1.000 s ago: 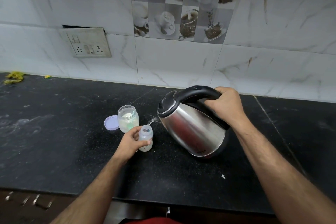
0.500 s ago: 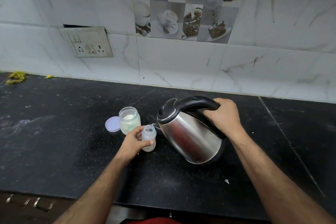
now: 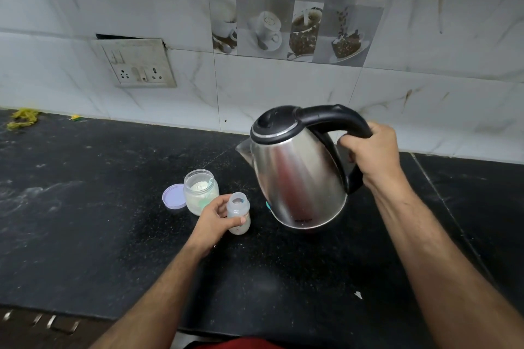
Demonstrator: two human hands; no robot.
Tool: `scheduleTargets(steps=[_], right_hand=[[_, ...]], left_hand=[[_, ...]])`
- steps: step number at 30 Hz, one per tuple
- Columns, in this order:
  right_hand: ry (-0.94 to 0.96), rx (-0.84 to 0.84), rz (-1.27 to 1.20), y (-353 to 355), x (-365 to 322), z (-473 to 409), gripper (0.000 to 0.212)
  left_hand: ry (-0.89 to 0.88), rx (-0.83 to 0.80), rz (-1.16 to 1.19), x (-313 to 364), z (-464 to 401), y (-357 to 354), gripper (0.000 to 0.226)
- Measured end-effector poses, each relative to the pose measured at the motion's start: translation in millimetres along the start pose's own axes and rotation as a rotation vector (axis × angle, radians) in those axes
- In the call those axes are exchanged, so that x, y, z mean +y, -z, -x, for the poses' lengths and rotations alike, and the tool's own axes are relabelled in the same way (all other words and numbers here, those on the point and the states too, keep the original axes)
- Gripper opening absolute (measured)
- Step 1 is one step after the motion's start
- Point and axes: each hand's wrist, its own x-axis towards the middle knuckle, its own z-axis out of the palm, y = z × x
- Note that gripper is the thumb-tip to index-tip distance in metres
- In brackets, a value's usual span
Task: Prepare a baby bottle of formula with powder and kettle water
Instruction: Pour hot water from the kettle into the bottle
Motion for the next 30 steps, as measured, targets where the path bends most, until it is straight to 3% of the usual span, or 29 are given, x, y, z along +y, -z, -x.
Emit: scheduleTargets(steps=[4, 9, 30], right_hand=[[-0.013, 0.037, -0.08, -10, 2, -18, 0.03], [-0.111, 0.127, -0.14, -35, 20, -36, 0.011], [-0.353, 0.174, -0.285, -98, 141, -99, 0.033]], left_hand=[[0.009, 0.014, -0.015, -1, -5, -5, 0.056], [0.019, 0.031, -0.047, 2, -12, -15, 0.055], [0.084, 0.092, -0.155, 3, -39, -31, 0.056]])
